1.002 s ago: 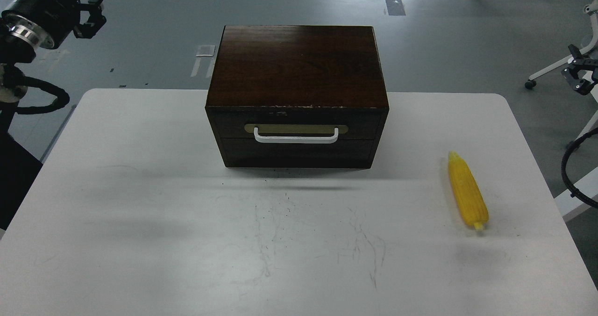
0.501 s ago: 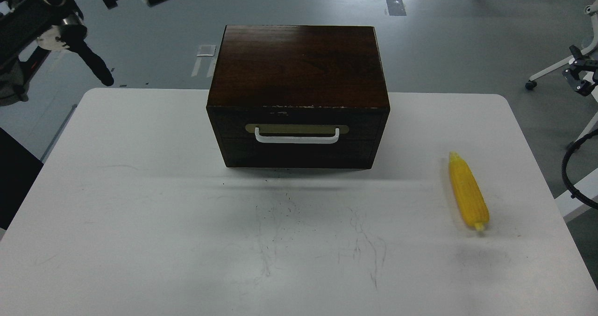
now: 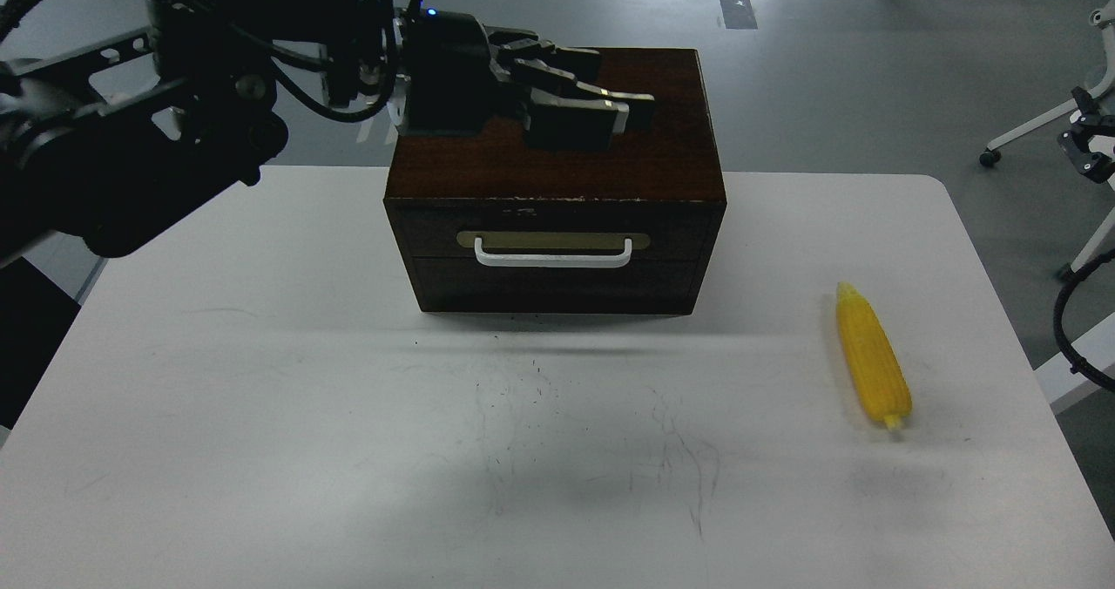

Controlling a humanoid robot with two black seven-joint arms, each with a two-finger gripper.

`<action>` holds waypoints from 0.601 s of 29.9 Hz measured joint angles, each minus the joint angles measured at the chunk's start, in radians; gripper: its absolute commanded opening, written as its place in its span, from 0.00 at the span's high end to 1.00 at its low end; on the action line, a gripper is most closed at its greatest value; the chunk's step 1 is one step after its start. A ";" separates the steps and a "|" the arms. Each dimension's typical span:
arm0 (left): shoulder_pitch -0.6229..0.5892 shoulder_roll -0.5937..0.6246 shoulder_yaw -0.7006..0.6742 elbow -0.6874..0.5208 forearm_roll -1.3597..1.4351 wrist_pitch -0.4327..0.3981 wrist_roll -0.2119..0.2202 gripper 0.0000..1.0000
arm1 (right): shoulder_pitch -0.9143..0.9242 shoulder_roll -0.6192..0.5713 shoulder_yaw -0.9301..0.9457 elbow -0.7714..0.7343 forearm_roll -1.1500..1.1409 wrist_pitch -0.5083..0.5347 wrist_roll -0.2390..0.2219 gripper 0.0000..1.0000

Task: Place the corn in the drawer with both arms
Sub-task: 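Reach the left gripper over the box down to the white drawer handle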

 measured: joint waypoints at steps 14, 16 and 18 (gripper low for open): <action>-0.102 -0.046 0.439 0.046 0.320 0.021 -0.002 0.11 | 0.000 -0.010 0.015 0.001 0.000 0.000 0.006 0.00; -0.107 -0.052 0.440 0.051 0.326 0.022 -0.002 0.11 | 0.001 -0.010 0.015 0.001 0.000 0.000 0.006 0.00; -0.116 -0.055 0.440 0.051 0.329 0.023 -0.002 0.11 | 0.001 -0.012 0.015 0.000 0.000 0.000 0.006 0.00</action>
